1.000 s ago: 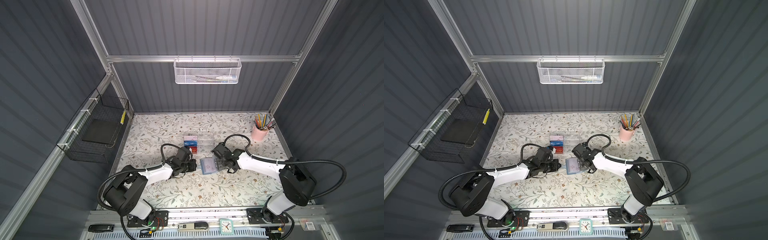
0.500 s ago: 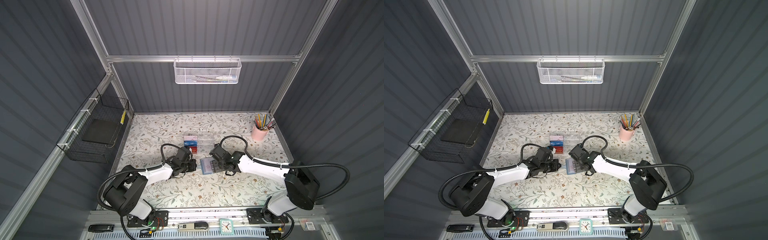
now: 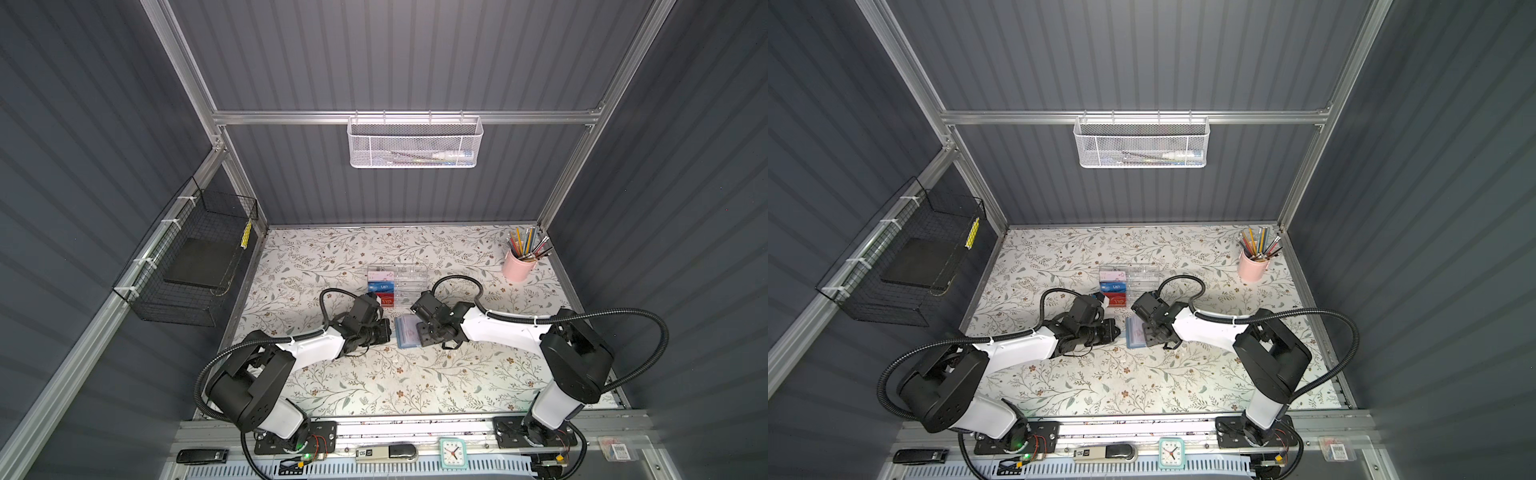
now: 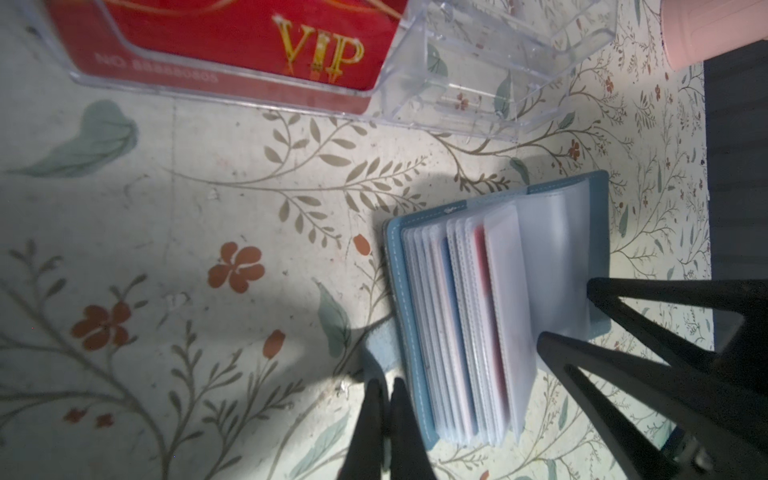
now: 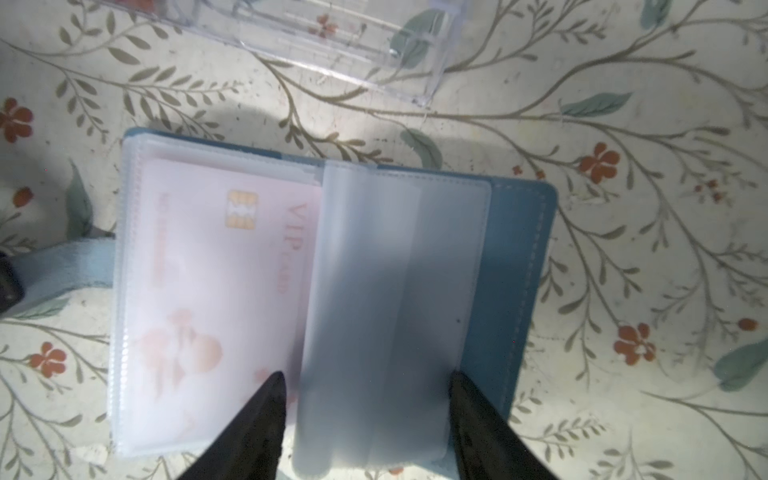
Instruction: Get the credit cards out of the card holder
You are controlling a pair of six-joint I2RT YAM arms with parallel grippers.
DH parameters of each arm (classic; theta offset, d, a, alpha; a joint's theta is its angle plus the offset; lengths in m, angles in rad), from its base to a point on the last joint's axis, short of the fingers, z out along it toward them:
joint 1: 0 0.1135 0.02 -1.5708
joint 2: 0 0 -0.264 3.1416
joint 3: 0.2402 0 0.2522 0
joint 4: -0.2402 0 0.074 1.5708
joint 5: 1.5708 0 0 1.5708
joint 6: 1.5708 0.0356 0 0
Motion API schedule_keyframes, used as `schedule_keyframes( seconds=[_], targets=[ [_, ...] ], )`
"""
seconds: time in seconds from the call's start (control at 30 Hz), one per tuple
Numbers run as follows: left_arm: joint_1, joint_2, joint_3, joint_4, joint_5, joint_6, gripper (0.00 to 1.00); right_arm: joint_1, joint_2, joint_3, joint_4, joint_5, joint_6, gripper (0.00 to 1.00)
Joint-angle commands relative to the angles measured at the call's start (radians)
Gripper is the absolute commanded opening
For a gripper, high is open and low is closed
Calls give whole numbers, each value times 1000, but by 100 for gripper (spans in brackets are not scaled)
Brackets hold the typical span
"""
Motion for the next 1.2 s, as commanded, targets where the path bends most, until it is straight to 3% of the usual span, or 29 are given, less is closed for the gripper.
schedule_keyframes(
  seconds=[0.0,0.53,0.97,1.17],
  targets=[
    [4,-16,-12,-6,4,23,0,4,-28,21,-32,52,12,63],
    [7,-24,-10,-14,5,25,0,17,1,64,-3,-35,7,54],
    [10,-39,-18,-20,6,27,0,14,95,54,81,-94,28,33],
    [13,-44,-24,-21,4,28,0,14,45,34,113,-110,35,21]
  ],
)
